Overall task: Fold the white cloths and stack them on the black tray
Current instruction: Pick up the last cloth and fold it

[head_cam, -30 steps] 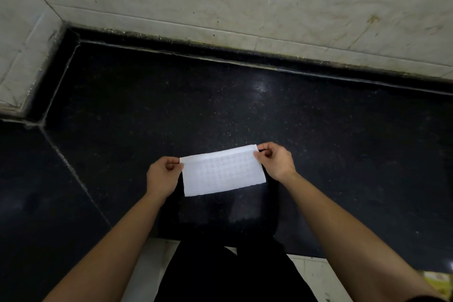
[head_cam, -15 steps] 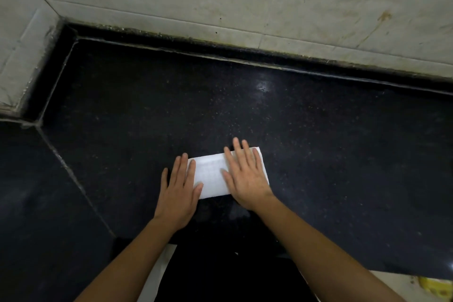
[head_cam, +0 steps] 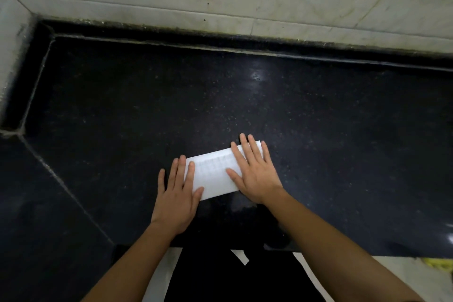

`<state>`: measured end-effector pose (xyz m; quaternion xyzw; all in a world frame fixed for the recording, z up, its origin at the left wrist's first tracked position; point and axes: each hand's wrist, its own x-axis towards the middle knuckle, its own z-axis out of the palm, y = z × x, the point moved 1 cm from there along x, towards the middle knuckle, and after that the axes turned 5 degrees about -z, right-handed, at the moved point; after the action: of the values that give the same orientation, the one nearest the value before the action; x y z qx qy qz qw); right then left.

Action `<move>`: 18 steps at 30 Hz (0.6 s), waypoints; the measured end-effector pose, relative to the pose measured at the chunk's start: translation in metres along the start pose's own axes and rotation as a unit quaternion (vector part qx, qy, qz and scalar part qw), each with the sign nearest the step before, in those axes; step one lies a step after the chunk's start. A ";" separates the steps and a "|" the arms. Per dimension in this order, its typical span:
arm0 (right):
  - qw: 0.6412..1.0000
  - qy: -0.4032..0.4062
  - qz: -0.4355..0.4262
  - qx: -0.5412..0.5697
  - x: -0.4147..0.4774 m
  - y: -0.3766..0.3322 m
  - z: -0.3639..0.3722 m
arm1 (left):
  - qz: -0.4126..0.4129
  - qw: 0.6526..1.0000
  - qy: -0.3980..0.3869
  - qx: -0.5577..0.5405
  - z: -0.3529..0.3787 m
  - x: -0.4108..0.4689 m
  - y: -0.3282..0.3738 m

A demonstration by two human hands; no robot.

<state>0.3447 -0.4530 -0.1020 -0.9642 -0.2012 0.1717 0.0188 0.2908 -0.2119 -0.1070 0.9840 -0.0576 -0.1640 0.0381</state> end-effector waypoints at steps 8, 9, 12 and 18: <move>0.977 0.075 0.133 0.151 -0.032 -0.002 -0.020 | 0.003 0.999 -0.021 0.032 -0.018 0.004 -0.001; 0.966 0.095 0.168 0.170 -0.040 0.001 -0.023 | 0.012 0.999 -0.017 0.042 -0.024 0.009 -0.003; 0.934 0.060 0.260 0.238 -0.057 0.013 -0.028 | 0.050 0.997 0.014 0.051 -0.048 0.027 0.003; 0.877 0.037 0.352 0.326 -0.058 0.012 -0.030 | 0.207 0.978 0.000 0.034 -0.092 0.087 0.060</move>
<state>0.3093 -0.4861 -0.0566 -0.9165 0.2193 0.1868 0.2775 0.3960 -0.2774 -0.0425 0.9515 -0.2659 -0.1502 0.0376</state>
